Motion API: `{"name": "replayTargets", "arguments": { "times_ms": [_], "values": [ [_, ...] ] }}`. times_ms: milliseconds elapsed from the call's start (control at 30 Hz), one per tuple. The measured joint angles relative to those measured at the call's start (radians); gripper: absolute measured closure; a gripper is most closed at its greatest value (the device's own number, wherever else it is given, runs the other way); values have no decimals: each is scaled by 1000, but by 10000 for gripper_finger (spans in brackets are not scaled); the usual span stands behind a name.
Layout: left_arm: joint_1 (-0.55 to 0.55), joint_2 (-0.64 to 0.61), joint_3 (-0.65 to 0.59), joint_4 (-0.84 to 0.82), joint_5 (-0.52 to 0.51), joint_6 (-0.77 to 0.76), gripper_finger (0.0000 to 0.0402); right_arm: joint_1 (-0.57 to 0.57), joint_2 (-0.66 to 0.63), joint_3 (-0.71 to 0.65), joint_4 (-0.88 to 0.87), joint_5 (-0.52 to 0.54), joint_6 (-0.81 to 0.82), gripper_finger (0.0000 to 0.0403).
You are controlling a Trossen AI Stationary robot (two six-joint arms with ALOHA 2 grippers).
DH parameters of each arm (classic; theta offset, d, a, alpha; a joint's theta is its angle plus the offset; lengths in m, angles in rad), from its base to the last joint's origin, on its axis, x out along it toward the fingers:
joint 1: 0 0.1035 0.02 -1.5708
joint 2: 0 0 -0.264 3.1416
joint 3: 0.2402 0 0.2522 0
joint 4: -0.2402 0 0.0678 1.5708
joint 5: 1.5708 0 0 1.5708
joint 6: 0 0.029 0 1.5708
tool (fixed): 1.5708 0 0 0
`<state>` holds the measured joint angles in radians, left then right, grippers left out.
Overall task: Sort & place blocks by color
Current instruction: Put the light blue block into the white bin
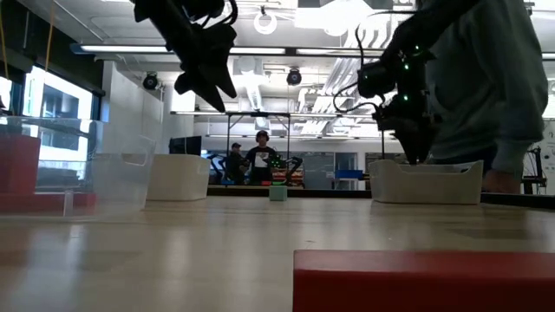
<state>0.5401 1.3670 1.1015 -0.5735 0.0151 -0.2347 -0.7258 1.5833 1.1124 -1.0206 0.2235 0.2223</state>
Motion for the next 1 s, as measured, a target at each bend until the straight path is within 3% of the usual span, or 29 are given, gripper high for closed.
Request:
{"name": "replayTargets", "arguments": {
  "times_ms": [200, 400, 633, 1000],
  "values": [
    [35, 0, 0, 30, 0, 18, 198, 0, -1, 93, -66, -56, 75, 238],
    [43, 0, 0, 135, 0, 258, 190, 17, -1, 199, -99, -124, 140, 237],
    [43, 0, 0, 209, 0, 451, 190, 79, -1, 331, -105, -124, 193, 237],
    [78, 17, 0, 260, 17, 600, 190, 198, -1, 430, -104, -120, 302, 237]
  ]
}}
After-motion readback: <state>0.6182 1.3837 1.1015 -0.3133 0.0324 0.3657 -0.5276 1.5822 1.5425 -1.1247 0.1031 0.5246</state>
